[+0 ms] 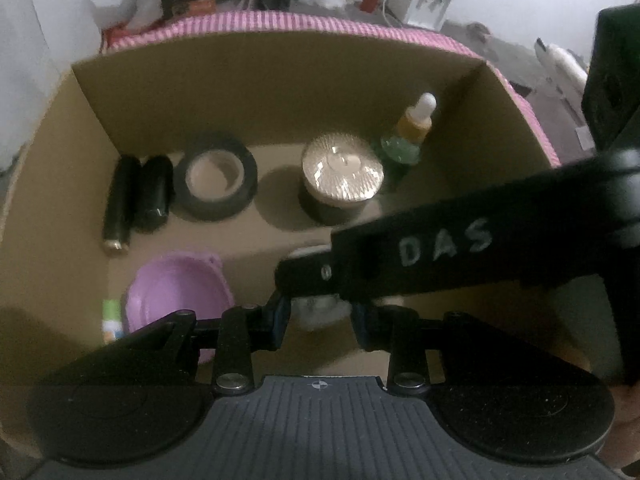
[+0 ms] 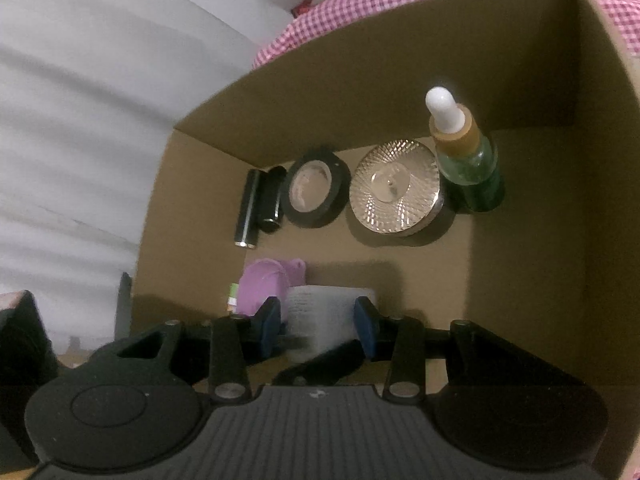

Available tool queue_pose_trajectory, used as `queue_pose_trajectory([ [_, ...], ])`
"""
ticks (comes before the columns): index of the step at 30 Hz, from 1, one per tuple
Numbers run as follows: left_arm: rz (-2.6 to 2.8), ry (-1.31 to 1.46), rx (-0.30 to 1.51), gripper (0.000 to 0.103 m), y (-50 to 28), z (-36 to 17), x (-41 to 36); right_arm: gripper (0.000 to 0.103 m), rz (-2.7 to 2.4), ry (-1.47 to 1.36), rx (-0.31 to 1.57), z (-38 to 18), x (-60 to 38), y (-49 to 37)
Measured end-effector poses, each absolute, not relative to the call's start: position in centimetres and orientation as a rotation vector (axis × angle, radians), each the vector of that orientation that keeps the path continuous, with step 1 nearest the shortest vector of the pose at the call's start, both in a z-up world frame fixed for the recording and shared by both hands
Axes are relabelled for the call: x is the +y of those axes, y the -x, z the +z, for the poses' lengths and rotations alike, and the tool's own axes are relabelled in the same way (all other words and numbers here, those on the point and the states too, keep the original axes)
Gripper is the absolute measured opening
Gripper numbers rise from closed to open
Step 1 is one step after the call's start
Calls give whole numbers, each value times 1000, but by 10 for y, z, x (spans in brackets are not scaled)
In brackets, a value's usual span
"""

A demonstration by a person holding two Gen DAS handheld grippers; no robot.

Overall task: Organize rigid objects
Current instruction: 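Lower the charger plug into the box and open the right tool, then move the right tool out of the box toward the white pill bottle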

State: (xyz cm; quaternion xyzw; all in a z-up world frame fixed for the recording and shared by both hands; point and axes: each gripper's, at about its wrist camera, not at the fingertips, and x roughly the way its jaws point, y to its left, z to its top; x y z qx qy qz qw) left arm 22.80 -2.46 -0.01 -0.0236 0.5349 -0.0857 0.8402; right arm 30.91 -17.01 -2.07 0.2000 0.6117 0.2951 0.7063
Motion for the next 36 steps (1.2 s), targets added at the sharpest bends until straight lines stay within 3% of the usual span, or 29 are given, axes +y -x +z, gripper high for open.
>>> queue_pose_trajectory([
  [2, -166, 19, 1114, 34, -227, 2, -26, 50, 647, -428, 1351, -19, -164, -315],
  [6, -158, -24, 1054, 36, -219, 11, -26, 51, 640, -409, 1290, -1, -170, -314],
  [12, -198, -79, 891, 38, -209, 39, -41, 50, 632, -259, 1017, 69, -196, -309],
  [16, -227, -116, 844, 38, -219, 43, -63, 49, 582, -66, 901, 87, -197, -310],
  [36, -237, -229, 810, 27, -263, 21, -108, 26, 683, 70, 1026, 46, -189, -350],
])
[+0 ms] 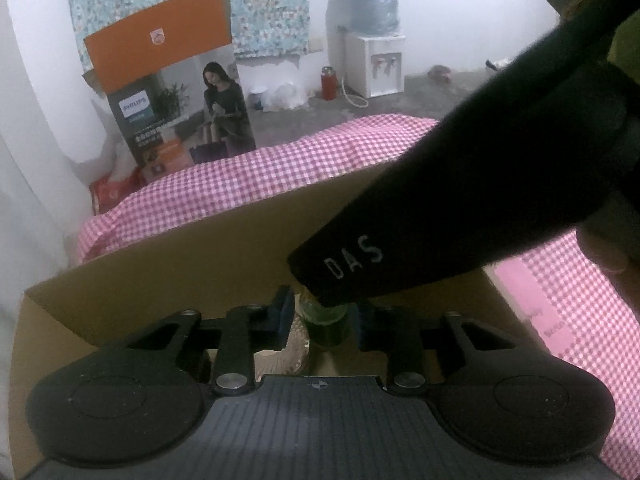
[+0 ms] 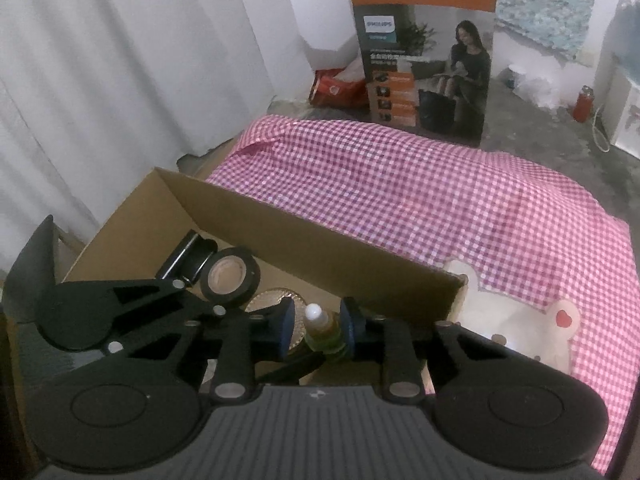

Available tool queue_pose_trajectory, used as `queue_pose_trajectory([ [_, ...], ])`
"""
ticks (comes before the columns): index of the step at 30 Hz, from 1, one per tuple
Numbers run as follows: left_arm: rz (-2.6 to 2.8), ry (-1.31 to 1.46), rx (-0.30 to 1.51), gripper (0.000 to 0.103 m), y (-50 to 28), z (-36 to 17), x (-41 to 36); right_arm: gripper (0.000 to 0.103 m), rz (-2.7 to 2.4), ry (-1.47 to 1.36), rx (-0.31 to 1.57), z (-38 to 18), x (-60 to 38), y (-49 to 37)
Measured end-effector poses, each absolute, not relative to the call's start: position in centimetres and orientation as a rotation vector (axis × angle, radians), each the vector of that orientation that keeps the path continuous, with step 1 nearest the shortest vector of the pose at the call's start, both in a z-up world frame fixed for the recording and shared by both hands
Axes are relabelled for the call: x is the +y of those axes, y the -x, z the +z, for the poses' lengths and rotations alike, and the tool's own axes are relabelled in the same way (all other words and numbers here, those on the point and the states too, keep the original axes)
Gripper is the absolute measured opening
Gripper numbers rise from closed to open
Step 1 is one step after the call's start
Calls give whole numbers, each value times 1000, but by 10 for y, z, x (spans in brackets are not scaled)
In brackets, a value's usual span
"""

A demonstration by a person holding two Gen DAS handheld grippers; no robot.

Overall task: Organize rigid objects
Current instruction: 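Move the right tool out of the box toward the white pill bottle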

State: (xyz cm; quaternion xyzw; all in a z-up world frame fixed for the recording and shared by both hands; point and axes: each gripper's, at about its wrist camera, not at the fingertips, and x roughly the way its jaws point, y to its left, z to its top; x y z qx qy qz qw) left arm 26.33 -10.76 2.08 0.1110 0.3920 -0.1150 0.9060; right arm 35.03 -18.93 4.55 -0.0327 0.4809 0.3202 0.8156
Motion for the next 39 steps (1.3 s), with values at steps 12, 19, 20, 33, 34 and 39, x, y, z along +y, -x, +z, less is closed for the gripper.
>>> queue_pose_trajectory([
  [12, -225, -189, 836, 17, -274, 20, -111, 11, 711, 65, 1023, 39, -192, -354],
  [19, -261, -114, 850, 16, -276, 24, -111, 11, 696, 71, 1027, 43, -198, -353],
  [20, -264, -113, 849, 16, -276, 24, -112, 11, 691, 71, 1026, 44, -200, -352],
  [33, -284, -124, 847, 28, -270, 30, -116, 17, 646, 3, 1061, 43, -216, -351],
  [34, -283, -123, 833, 36, -267, 33, -115, 22, 639, -6, 1054, 46, -217, -350],
  [39, -296, -121, 764, 61, -245, 52, -107, 60, 608, -37, 948, 73, -228, -329],
])
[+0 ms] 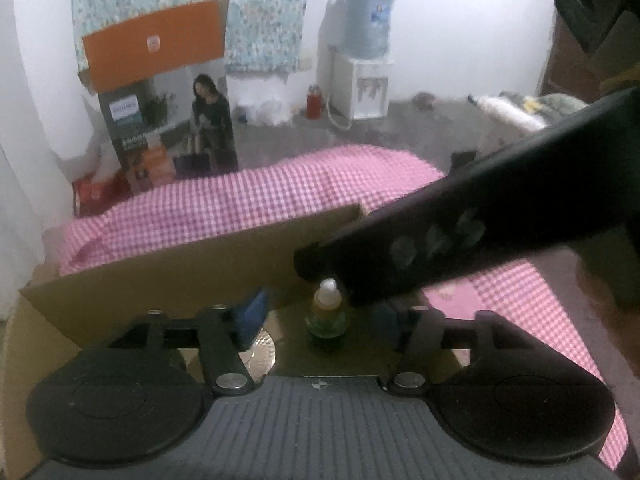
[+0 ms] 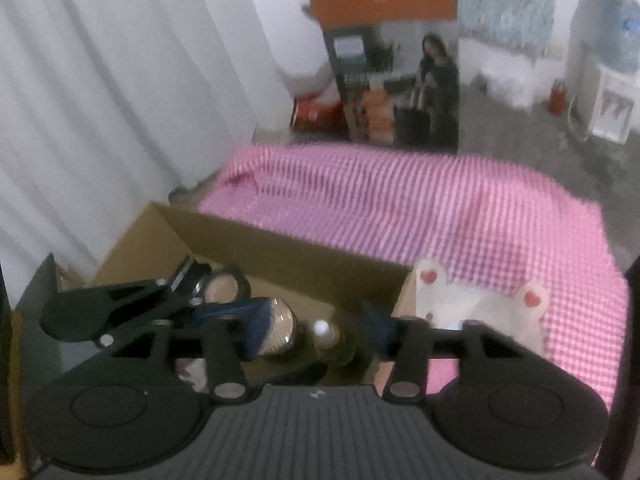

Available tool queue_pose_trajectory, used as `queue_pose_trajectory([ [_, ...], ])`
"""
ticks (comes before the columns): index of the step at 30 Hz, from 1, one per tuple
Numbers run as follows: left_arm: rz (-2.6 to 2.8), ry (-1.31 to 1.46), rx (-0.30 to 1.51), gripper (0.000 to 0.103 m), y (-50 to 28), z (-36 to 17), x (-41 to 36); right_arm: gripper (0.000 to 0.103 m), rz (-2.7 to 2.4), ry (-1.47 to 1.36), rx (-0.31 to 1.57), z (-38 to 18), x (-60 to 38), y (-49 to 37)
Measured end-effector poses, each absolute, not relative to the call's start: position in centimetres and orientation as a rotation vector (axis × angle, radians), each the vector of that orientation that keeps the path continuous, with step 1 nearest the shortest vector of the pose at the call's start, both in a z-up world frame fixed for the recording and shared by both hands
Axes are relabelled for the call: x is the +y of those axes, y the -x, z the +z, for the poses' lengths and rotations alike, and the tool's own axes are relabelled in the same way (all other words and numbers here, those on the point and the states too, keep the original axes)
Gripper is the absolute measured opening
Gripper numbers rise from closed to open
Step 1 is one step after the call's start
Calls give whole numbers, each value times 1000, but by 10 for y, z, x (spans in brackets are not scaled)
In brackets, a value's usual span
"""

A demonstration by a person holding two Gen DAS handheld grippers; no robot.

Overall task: Organize rigid objects
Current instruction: 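Move the right tool out of the box toward the white pill bottle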

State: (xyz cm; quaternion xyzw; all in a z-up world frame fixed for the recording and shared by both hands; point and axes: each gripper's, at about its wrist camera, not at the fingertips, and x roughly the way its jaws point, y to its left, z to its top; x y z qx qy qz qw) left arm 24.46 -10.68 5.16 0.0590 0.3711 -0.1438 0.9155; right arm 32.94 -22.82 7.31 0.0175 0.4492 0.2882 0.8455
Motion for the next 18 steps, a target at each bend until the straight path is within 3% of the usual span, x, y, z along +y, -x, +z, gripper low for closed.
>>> queue_pose_trajectory([
  [3, -328, -93, 730, 70, -222, 64, -96, 65, 589, -64, 885, 92, -235, -308],
  [8, -407, -49, 647, 83, -169, 85, -77, 99, 556, -117, 737, 121, -248, -255],
  [9, -406, -54, 630, 85, -156, 88, -73, 103, 548, -122, 696, 127, -250, -240],
  [11, -394, -53, 599, 87, -130, 92, -64, 103, 536, -128, 629, 136, -253, -213],
  [13, -365, -43, 561, 101, -105, 95, -54, 103, 529, -137, 586, 142, -255, -188],
  [18, -294, -52, 550, 103, -50, 83, -30, 103, 510, -107, 542, 145, -244, -133],
])
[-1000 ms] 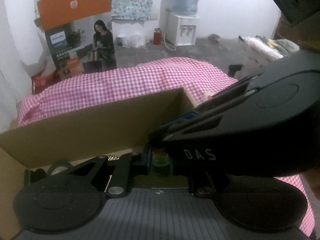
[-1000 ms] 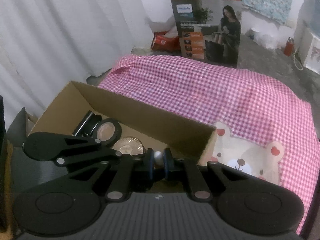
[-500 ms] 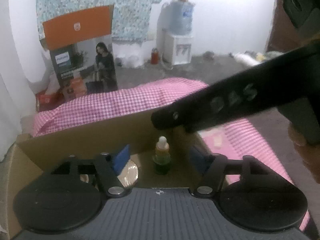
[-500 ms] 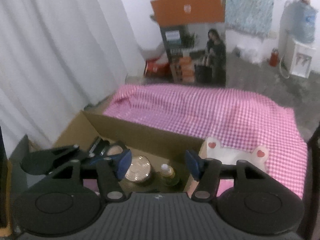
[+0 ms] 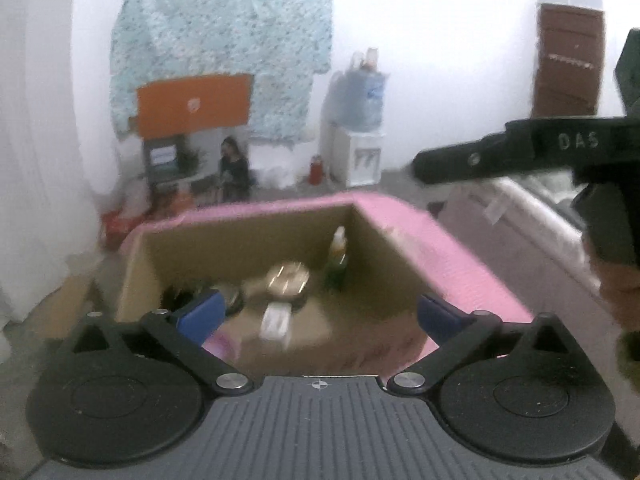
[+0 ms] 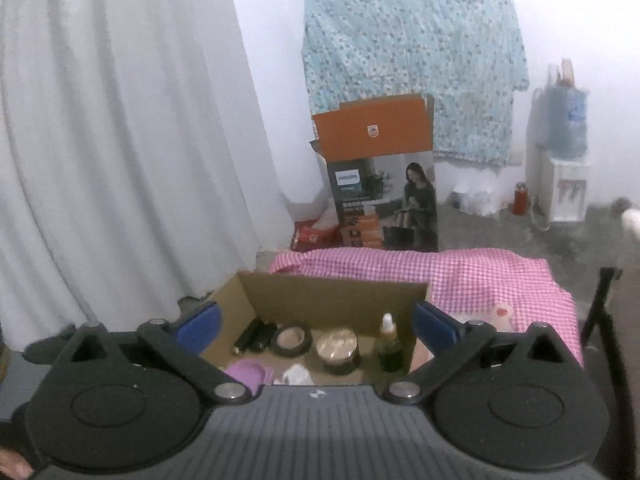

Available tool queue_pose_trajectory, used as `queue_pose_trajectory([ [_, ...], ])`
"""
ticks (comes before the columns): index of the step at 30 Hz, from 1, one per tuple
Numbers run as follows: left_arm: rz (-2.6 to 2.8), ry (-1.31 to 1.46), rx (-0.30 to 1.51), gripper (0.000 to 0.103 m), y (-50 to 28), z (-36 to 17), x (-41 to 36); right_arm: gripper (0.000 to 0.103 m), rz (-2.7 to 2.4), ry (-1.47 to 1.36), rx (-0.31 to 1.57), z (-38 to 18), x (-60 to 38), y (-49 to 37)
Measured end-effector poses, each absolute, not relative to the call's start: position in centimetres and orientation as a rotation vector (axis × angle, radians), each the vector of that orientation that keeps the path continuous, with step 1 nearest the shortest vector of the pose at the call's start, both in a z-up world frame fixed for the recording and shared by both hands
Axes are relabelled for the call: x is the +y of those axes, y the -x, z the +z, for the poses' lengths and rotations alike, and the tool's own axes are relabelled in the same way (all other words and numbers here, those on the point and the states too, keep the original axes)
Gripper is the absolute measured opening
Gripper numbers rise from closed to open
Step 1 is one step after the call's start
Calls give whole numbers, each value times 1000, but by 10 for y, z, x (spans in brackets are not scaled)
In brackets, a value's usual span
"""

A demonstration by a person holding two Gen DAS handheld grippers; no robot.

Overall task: Organize rigid objects
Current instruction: 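Move the right tool out of the box toward the white pill bottle, then grasp the white pill bottle with the right tool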

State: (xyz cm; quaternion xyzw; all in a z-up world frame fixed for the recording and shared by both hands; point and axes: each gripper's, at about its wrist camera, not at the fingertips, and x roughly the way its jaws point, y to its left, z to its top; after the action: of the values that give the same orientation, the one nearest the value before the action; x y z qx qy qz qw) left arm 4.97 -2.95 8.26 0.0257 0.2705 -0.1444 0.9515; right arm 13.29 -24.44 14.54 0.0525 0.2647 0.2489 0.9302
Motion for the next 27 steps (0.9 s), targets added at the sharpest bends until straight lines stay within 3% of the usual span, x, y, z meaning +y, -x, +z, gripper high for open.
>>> queue_pose_trajectory([
  [12, -156, 93, 555, 103, -18, 43, 38, 103, 507, 164, 510, 127, -149, -71],
  [21, -96, -15, 616, 102, -46, 2, 45, 103, 679, -32, 724, 77, -117, -100],
  [27, -125, -56, 616, 89, -54, -7, 42, 100, 721, -96, 821, 50, -94, -116],
])
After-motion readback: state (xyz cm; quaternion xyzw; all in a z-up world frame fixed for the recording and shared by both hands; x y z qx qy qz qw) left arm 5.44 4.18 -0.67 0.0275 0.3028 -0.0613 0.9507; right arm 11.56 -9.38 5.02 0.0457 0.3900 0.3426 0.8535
